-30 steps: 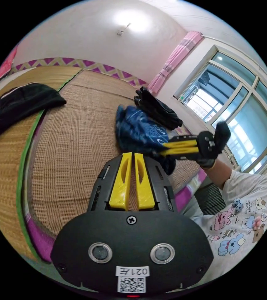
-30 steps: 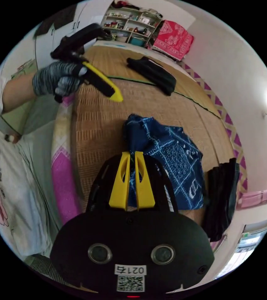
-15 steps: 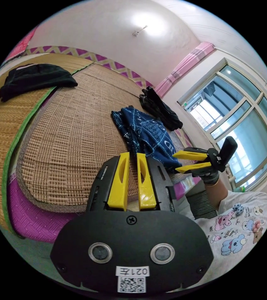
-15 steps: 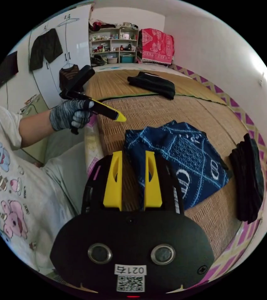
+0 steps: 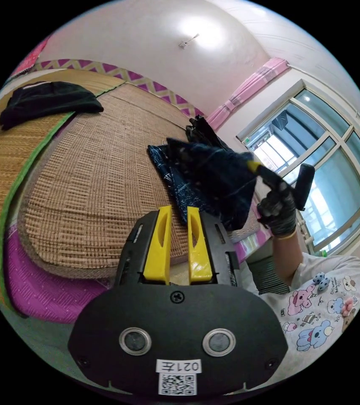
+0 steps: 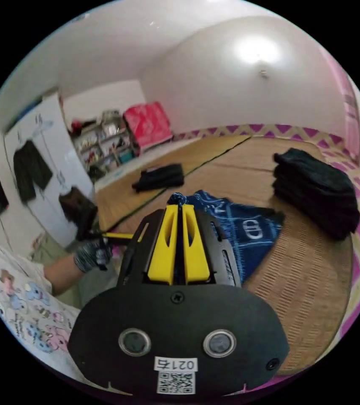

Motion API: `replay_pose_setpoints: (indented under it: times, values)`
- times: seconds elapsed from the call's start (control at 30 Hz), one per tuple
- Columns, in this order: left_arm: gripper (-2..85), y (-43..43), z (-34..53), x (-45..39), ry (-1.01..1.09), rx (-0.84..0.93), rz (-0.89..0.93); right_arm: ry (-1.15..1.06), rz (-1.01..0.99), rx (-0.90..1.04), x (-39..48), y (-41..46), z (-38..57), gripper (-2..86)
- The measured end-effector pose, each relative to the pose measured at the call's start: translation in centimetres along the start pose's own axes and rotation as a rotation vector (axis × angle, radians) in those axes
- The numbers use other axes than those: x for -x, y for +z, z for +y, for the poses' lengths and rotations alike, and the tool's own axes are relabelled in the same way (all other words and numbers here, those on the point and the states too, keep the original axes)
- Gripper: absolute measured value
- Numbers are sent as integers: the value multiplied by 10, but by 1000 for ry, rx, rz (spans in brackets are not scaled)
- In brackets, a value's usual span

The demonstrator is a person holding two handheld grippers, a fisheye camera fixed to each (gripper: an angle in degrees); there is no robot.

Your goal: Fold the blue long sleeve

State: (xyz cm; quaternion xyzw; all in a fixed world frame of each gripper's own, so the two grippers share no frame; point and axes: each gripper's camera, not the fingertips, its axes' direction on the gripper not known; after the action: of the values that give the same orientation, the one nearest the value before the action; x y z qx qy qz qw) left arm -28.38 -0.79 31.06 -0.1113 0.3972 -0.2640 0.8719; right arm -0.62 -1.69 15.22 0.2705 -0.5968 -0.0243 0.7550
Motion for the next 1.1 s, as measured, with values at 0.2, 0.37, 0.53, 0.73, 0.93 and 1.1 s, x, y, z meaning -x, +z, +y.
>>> replay_pose_setpoints:
  times: [0.2,0.37,0.53,0.73,0.93,1.1]
  values:
    - [80,39,-33,5,-23,43,18,318,200,-173,-127,-205,26,3]
    - [77,67,-45,9,-30,151,-37,680,90,-44,-215,-238,117,6]
    - [70,60,-48,8,17,121,-58,697,77,-42,-216,-270,117,17]
    - [62,49,-93,12,46,28,-16,473,155,-10,-233,-273,-18,74]
    - [72,92,-160,30,25,127,13,485,154,204,-323,-202,-135,100]
    - [81,119,-191,43,-8,166,8,600,35,264,-375,-185,-164,109]
